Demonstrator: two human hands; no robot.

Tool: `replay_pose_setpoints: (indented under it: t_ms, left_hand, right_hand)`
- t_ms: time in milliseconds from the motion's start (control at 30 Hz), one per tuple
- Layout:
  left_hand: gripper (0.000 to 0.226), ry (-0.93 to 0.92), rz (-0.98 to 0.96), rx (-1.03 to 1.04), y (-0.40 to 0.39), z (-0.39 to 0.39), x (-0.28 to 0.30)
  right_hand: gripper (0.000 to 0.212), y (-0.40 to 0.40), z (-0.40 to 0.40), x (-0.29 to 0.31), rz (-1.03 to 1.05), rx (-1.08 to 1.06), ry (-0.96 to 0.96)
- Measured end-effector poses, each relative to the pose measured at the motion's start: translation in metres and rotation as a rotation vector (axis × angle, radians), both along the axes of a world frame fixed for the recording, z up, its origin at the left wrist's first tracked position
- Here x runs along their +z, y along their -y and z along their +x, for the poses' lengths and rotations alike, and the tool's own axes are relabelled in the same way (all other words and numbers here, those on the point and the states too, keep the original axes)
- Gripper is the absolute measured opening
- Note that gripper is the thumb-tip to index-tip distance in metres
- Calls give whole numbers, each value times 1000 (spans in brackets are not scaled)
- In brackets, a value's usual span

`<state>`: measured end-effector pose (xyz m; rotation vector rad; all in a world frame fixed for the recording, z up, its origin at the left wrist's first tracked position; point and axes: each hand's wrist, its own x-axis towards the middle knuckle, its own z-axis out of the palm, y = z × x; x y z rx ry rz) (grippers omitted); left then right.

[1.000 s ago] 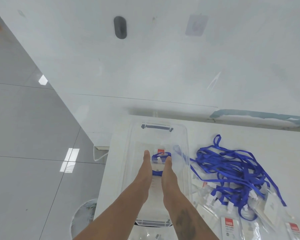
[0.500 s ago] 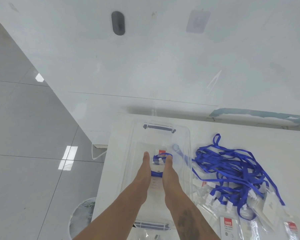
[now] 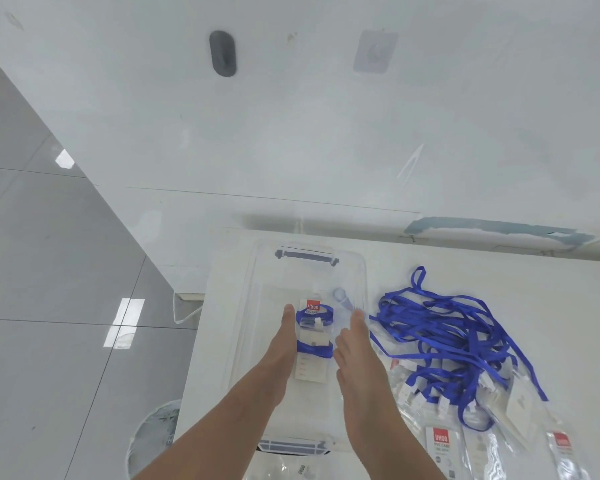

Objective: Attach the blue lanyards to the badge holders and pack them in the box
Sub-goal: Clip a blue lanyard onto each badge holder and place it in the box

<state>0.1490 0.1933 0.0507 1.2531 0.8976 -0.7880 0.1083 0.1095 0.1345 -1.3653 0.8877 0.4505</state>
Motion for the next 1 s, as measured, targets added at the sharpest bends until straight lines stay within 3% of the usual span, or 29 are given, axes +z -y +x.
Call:
replay_pose_setpoints:
  t_ms: [67,100,200,267,333,500,567,700,1000]
  left_hand:
    - [50,-4,10,6,2,0,0]
    - [48,-1,27,9,2,0,1]
    - [47,5,75,8,4,-2,10]
    - [56,2,127,2,3,-2,16]
    - [65,29,257,-62,1,-2,23]
    - [36,338,469,-31,0,-11,42]
    - [23,390,466,97,5,-20,53]
    - [19,511,459,220,20,-39,77]
    - [19,653,366,216,50,-63,111]
  right_hand:
    - [86,15,-11,5,38,-3,49]
    - [94,22,-14,9,97,-25,55]
    - [82,48,-22,19,170,-45,98]
    - [87,65,-29,21,168,-30,145]
    - [73,82,-35,19,113,-54,185]
    - [34,121,-47,19,-15,-116,223]
    - [29,137,-53,21,-32,-112,243]
    - [28,166,-63,28,-47,-99,295]
    - [24,199,-78,44,-114,-140,368]
